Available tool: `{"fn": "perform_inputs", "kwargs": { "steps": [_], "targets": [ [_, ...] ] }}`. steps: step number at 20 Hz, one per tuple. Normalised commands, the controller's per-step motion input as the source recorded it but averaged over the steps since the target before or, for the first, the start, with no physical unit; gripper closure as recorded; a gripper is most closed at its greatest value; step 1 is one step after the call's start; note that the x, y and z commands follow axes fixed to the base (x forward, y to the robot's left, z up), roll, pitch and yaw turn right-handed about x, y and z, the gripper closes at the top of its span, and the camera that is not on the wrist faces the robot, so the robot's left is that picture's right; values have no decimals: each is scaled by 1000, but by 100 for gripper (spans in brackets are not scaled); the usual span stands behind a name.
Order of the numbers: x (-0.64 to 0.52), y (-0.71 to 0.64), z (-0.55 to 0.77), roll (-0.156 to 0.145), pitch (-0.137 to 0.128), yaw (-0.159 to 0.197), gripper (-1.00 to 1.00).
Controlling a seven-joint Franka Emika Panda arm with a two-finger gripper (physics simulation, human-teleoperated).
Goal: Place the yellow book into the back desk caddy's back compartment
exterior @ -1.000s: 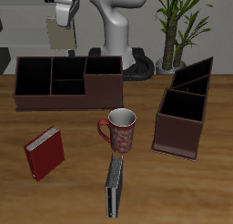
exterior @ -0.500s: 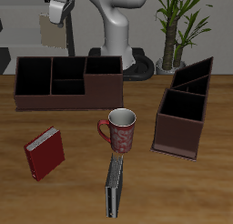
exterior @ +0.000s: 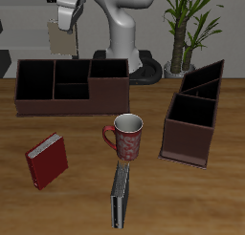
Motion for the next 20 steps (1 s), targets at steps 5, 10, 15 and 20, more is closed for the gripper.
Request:
{"fn": "perform_inputs", "kwargs": {
  "steps": [5,10,15,20],
  "targets": [
    [120,232,-97,50,15,42,100],
    [69,181,0,31,8,35,100],
    [54,134,-11,29,9,4,100],
    [33,32,-231,7,56,66,100]
  ]
}}
